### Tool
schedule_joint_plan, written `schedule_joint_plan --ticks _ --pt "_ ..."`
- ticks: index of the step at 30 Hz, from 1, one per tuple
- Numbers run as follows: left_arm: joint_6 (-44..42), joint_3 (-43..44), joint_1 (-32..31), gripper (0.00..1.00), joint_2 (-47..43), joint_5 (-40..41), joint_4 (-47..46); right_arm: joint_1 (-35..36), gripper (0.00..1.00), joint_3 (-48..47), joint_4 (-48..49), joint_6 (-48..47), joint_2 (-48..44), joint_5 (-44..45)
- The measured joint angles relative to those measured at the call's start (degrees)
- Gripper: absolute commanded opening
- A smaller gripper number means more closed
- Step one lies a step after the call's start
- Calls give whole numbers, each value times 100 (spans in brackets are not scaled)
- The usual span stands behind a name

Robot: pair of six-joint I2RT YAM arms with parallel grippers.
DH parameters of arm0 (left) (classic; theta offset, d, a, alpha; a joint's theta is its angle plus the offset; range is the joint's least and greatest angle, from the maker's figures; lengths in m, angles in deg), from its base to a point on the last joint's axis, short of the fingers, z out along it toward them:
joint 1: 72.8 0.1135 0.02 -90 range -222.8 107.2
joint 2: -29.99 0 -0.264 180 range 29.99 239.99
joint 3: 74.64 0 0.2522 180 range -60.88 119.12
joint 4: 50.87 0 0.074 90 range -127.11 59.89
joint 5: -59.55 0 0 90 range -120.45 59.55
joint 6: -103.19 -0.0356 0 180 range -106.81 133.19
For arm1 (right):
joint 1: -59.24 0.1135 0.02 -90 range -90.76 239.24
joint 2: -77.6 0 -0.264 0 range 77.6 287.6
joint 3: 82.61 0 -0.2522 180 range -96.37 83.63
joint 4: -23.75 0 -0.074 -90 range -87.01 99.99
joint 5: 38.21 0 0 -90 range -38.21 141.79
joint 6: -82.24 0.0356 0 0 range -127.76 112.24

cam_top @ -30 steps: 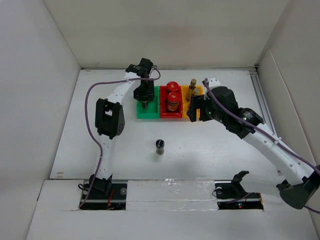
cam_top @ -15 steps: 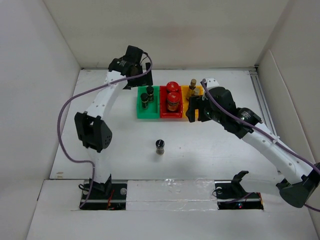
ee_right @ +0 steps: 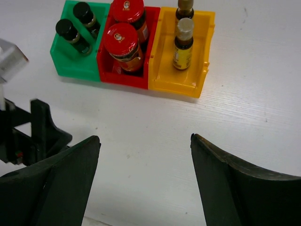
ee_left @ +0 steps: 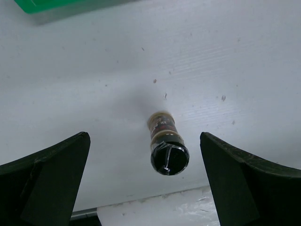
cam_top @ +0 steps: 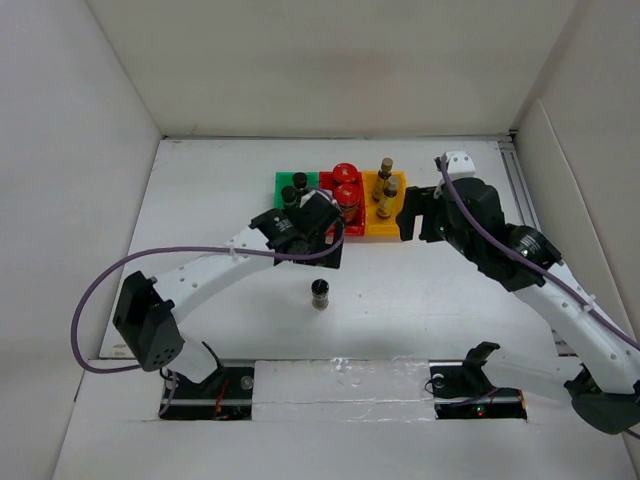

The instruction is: Organize the condiment bottles

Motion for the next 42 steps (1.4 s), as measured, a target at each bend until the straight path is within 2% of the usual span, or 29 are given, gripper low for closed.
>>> schedule_joint_plan --ticks 7,11,12,14,15,17,18,22,27,30,33,34,35,37,38,42 --pt "496 -616 -660 99 -11 144 -341 0 83 -57 -149 17 -258 203" --pt "605 -929 -684 93 4 151 -693 0 83 -57 -151 15 -181 201" --pt "627 -1021 -680 87 28 149 -761 0 83 -55 -151 15 -157 201" --pt "656 -1189 -671 83 94 131 -863 0 83 -57 -149 15 -114 203" --pt "673 -1268 -673 74 131 111 -911 0 83 -55 -149 15 -87 201" --pt "695 -1397 -675 69 164 79 -1008 0 82 -57 -149 15 -50 199" --pt "706 -1440 -675 58 173 63 -1029 0 82 -57 -146 15 -35 199" --pt "739 -1480 -673 44 175 35 -1088 0 82 -57 -144 13 22 197" --pt "780 -1480 -726 44 175 22 -1143 0 82 -55 -140 15 83 181" --pt "820 -1480 -778 48 175 20 -1141 0 82 -55 -142 13 94 181" --pt "863 -1523 -807 35 175 9 -1165 0 82 -55 -140 13 98 181" --pt "859 -1541 -807 26 175 28 -1187 0 82 -55 -138 13 98 181" --pt "868 -1543 -807 26 170 17 -1200 0 82 -55 -138 13 98 181" --pt "879 -1543 -807 5 170 20 -1215 0 82 -55 -138 13 98 181" --pt "881 -1545 -807 0 170 20 -1217 0 82 -55 -138 13 101 181" --pt "892 -1519 -807 0 168 48 -1165 0 82 -55 -138 13 103 181"
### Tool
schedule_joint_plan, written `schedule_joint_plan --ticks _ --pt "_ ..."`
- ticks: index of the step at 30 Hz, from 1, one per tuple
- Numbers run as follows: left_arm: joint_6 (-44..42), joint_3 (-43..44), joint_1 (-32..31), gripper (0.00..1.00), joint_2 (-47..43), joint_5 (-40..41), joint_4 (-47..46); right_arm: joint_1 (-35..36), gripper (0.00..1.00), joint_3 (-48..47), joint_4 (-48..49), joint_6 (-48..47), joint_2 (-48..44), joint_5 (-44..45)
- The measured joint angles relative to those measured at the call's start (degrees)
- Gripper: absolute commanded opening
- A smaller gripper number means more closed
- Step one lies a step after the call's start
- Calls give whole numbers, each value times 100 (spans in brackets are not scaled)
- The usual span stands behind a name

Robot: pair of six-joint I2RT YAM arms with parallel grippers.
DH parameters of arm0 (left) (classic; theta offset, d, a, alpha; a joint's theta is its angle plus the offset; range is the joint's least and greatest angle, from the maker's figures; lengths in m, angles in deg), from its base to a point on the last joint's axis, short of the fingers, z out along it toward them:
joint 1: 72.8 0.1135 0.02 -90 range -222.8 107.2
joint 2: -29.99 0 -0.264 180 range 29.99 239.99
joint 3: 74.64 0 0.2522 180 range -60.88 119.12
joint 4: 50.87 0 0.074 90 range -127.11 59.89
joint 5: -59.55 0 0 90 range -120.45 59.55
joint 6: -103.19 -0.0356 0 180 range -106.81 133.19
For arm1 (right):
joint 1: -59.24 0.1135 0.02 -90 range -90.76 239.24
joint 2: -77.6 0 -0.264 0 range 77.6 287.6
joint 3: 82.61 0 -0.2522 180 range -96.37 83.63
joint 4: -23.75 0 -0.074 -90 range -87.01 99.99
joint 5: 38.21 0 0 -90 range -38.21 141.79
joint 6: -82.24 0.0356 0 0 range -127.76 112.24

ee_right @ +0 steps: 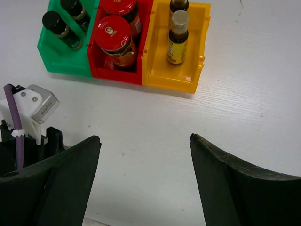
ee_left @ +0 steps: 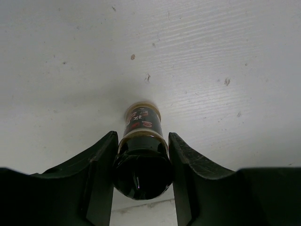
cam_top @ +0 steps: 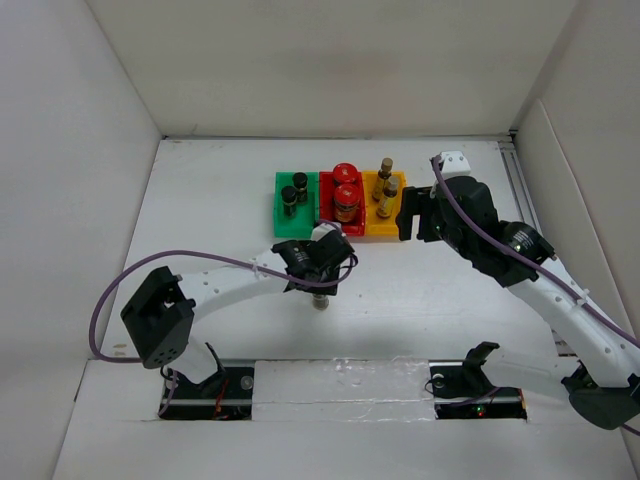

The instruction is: Organize the condiment bottles

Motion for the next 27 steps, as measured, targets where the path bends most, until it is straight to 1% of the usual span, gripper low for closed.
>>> schedule_joint_plan --ticks 4,8,11,14,17,21,27 --pt "4 297 0 0 4 157 535 0 82 0 2 0 0 0" --pt "-87 1307 83 0 72 442 1093 0 82 0 13 0 0 0" --pt "-251 2092 339 0 181 540 1193 0 82 0 17 2 0 -7" --pt "-479 2660 767 0 382 575 1252 0 82 7 42 2 0 -26" --pt "-688 3213 1172 0 796 579 1390 0 82 11 61 0 0 -46" --pt "-927 4122 1635 0 1659 538 1580 -2 82 13 68 -2 4 -72" --pt "-1185 5106 2092 0 2649 369 1803 -13 82 13 146 -48 11 -164"
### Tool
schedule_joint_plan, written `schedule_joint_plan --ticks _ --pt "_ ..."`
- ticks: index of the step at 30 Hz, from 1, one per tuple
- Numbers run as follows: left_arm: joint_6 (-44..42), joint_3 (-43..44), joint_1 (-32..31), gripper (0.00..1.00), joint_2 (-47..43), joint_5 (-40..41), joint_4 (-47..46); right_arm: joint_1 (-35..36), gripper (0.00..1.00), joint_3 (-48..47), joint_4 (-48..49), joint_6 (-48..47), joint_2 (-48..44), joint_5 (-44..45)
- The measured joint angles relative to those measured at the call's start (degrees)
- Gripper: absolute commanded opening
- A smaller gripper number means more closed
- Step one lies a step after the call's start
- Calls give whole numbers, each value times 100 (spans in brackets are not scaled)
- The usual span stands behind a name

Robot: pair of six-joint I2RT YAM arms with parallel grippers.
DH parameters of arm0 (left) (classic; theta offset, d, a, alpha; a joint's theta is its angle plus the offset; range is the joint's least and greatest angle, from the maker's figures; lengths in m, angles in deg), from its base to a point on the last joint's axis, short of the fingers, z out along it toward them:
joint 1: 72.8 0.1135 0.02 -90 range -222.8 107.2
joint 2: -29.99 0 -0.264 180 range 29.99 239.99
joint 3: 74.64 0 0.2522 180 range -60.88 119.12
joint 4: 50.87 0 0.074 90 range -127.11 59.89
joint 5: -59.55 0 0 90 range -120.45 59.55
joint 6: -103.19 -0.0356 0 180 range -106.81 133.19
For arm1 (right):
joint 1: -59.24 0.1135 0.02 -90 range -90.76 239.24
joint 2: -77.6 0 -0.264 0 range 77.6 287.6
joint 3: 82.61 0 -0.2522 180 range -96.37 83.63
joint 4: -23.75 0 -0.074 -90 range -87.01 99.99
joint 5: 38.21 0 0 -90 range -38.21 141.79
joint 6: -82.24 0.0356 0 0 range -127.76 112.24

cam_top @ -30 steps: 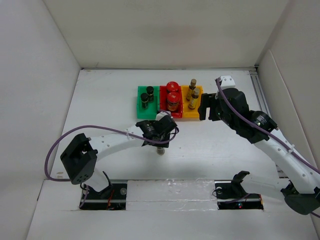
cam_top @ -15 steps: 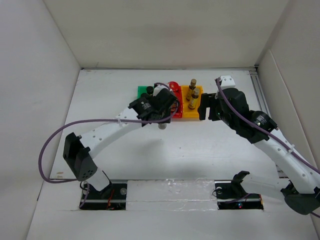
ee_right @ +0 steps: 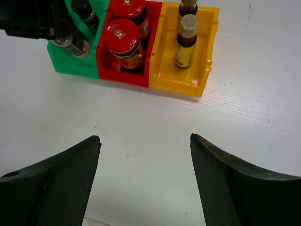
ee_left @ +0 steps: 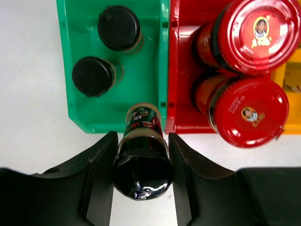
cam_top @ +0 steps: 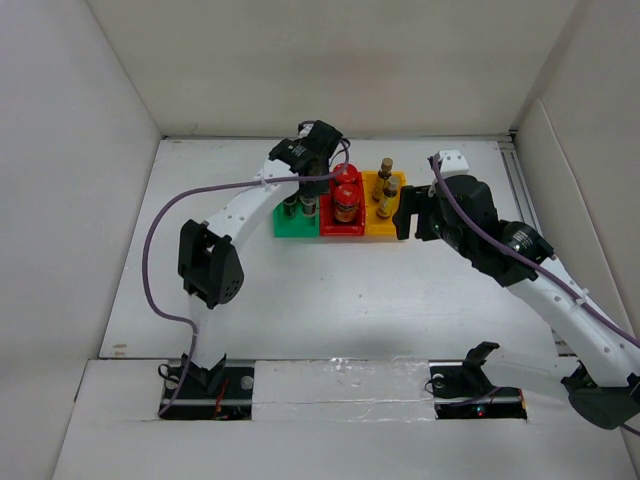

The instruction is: Organize the condiment bottles

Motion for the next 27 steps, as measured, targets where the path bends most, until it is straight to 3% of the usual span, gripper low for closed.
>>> schedule_joint_plan --ticks 9,27 --pt "-205 688 264 0 575 -186 151 -4 82 136 52 -42 0 -223" --pt "-240 435 389 0 997 -271 -170 -4 82 142 168 -144 197 -389"
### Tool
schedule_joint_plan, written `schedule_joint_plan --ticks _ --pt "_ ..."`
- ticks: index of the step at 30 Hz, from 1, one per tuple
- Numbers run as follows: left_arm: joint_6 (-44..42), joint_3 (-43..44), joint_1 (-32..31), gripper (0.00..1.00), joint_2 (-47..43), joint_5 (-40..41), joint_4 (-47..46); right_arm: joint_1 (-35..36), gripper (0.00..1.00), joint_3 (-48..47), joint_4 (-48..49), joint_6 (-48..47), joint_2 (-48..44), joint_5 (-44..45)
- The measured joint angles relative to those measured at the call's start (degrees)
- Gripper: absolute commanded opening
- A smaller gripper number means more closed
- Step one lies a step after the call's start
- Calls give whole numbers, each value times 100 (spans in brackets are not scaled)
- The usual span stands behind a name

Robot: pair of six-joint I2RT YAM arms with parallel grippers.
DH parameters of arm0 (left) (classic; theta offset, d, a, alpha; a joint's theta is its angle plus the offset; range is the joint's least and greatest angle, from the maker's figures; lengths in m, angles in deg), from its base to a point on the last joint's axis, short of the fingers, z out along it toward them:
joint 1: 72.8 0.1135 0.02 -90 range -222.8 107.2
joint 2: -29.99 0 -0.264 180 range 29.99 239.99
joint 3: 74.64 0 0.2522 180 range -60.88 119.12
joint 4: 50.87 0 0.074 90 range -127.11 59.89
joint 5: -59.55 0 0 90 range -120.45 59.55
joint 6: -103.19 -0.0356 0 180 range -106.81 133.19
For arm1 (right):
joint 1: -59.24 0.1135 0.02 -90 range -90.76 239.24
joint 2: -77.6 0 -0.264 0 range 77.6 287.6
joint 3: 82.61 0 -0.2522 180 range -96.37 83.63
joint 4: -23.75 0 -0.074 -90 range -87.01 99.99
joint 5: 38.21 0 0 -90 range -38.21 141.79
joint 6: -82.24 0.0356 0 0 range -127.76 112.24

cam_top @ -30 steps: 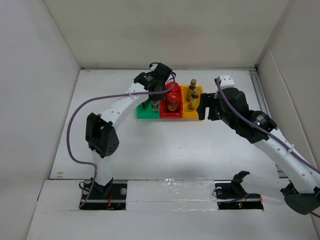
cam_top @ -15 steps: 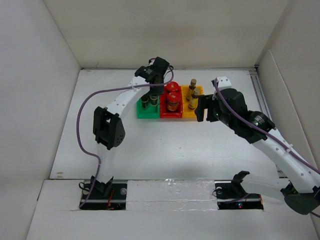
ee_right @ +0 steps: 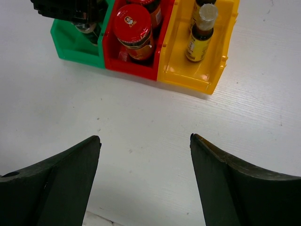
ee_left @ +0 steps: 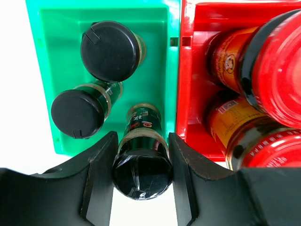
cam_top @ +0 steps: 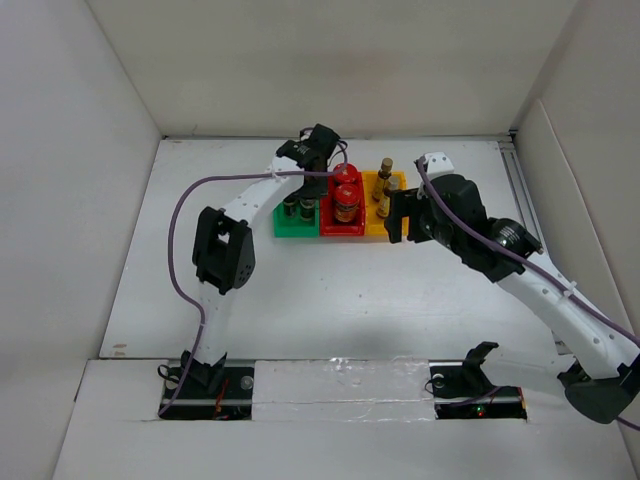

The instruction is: Organize the condiment bottles

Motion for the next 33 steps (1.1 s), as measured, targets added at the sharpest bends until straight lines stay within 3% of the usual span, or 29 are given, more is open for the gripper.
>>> schedule_joint_plan --ticks 4,14,17,33 --pt "0 -164 48 6 0 -81 -162 0 82 0 2 -9 57 -28" --pt "13 -363 98 45 2 -208 -317 0 82 0 28 -26 72 -52" --pt "20 -463 98 51 0 -254 -413 0 82 0 72 -28 74 -55" --pt "107 -772 -2 63 -337 -328 -505 0 82 0 101 -28 101 -79"
